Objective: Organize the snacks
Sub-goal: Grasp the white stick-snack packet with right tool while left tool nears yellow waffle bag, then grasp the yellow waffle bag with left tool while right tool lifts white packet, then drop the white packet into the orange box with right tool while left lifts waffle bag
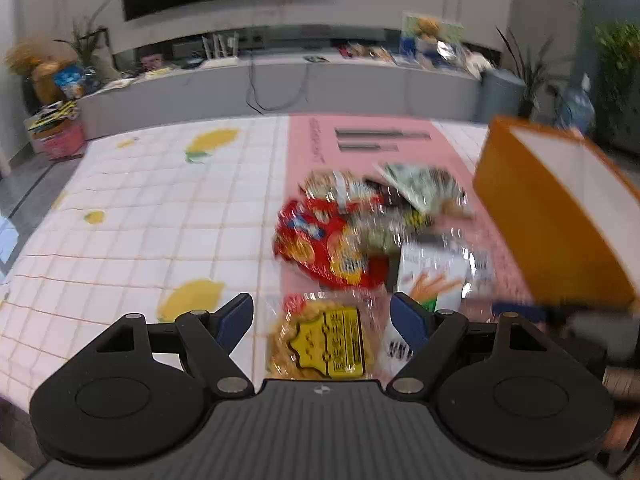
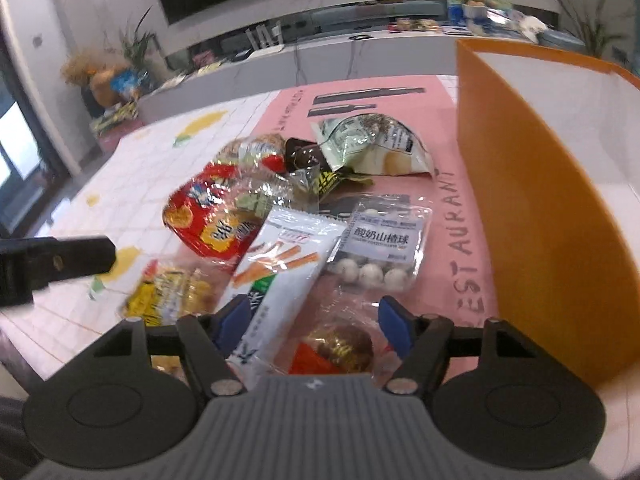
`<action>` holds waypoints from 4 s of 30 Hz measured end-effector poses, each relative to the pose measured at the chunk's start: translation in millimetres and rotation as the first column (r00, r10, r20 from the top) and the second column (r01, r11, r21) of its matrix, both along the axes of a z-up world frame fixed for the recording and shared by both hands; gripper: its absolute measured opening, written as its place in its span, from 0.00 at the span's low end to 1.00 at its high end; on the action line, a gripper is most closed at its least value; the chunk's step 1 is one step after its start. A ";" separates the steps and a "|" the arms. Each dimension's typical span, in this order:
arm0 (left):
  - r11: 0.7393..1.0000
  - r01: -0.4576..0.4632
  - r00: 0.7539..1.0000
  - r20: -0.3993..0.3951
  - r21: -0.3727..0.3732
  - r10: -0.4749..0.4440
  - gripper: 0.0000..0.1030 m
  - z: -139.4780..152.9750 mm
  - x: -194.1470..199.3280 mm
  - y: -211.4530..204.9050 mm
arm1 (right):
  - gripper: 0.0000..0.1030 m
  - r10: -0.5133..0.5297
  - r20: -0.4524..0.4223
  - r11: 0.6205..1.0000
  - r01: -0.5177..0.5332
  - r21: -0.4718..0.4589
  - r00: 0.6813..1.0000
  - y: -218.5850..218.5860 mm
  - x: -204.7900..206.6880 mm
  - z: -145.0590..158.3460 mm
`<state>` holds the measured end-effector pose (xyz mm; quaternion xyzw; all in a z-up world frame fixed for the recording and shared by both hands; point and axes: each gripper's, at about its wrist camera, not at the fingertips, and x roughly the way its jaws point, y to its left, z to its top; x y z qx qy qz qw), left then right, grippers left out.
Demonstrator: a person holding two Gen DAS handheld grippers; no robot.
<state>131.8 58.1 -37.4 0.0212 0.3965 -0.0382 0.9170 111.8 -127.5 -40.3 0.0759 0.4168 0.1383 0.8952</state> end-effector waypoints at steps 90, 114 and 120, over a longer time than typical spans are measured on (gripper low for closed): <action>0.978 -0.200 0.948 -0.263 -0.058 0.178 0.83 -38.4 40.1 31.5 | 0.07 0.095 0.044 0.986 -0.088 -0.143 0.994 77.2 -33.2 11.4; 0.984 -0.174 0.966 -0.203 -0.048 0.161 0.83 -19.1 32.4 23.1 | 0.07 0.035 0.215 0.998 -0.024 -0.054 0.976 54.0 -55.8 39.2; 0.988 -0.125 0.981 -0.159 -0.095 0.109 0.83 -0.6 23.6 13.9 | 0.07 -0.072 0.304 0.997 0.066 0.029 0.950 -6.2 -51.8 101.7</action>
